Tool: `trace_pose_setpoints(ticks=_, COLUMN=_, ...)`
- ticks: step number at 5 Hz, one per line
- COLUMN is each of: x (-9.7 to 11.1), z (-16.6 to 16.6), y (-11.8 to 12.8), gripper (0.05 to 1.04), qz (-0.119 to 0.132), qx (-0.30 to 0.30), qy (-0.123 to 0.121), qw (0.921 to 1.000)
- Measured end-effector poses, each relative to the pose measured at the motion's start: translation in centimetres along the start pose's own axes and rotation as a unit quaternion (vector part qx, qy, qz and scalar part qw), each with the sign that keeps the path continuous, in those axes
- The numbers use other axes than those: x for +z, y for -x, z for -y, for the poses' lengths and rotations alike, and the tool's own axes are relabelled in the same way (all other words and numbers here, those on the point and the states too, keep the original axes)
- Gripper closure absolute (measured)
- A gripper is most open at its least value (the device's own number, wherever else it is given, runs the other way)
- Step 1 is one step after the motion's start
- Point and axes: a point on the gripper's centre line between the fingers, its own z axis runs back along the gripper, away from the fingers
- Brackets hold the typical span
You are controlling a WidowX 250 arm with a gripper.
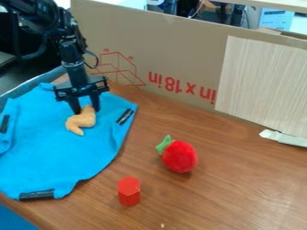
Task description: Put out a pitch color toy to right side of the cloth
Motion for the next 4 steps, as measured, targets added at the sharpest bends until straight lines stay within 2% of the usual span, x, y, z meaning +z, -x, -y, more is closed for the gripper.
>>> trace_pose_setpoints(ticks=1, x=0.1, z=0.2, y=0.3, gripper=0.569, qz=-0.010, qx=-0.001, qy=0.008, qw=0.9999)
trace_pose_setpoints(ticks=2, x=1.8, z=0.7, y=0.5, gripper=0.569, qz=-0.003, qx=0.002, qy=0.026, qw=0.9997)
trace_pose_setpoints(ticks=3, x=4.5, z=0.7, y=0.7, gripper=0.569, qz=0.019, qx=0.010, qy=0.043, qw=0.9989)
trace_pose_setpoints(ticks=4, x=6.0, z=1.7, y=2.1, gripper=0.569, qz=0.052, qx=0.010, qy=0.031, qw=0.9981)
